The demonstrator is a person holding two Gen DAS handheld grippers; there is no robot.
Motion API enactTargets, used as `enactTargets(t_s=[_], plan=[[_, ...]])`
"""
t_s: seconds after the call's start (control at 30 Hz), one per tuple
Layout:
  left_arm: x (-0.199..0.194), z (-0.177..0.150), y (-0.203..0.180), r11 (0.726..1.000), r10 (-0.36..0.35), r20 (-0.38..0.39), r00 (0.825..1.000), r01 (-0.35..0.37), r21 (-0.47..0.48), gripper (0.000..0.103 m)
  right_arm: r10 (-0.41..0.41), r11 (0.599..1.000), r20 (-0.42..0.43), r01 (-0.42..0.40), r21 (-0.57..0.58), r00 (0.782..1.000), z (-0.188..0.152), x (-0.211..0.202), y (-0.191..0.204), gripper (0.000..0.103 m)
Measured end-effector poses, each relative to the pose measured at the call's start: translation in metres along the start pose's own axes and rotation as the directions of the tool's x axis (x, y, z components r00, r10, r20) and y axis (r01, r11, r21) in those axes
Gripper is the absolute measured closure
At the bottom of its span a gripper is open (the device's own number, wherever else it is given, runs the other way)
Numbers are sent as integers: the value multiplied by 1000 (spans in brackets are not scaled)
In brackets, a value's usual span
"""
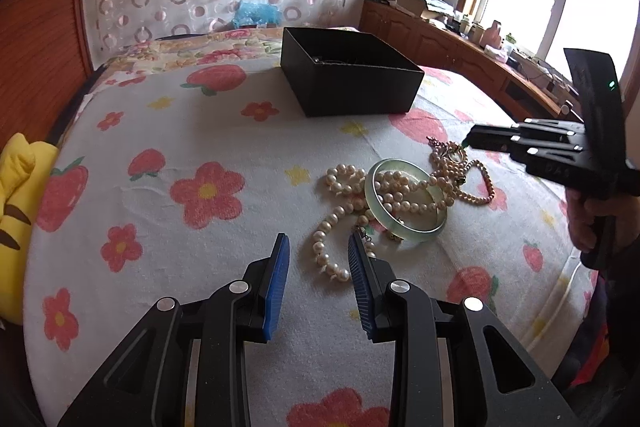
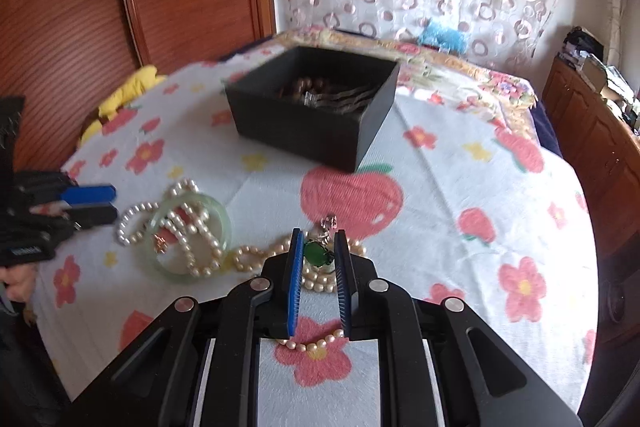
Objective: Organize jewelry
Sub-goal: 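Lower the right gripper onto the green-pendant necklace while the left lowers onto the pearl necklace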
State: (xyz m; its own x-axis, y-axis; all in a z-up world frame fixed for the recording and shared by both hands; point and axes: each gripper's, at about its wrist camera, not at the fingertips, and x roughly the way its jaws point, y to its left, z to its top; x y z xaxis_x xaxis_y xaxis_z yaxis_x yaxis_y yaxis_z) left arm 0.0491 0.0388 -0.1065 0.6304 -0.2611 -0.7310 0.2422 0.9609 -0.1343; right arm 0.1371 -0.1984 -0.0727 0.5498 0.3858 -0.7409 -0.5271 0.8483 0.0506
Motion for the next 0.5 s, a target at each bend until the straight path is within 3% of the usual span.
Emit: enactTargets(t_s=[0.2, 0.5], plan=[[6, 4, -1, 1000, 10, -18, 1000, -10, 6, 74, -8, 1000, 61, 8, 6, 998, 9, -25, -3, 86], [18, 10, -1, 1000, 16, -56, 998, -15, 13, 75, -11, 1000, 83, 11, 5, 996, 13, -36, -1, 86]])
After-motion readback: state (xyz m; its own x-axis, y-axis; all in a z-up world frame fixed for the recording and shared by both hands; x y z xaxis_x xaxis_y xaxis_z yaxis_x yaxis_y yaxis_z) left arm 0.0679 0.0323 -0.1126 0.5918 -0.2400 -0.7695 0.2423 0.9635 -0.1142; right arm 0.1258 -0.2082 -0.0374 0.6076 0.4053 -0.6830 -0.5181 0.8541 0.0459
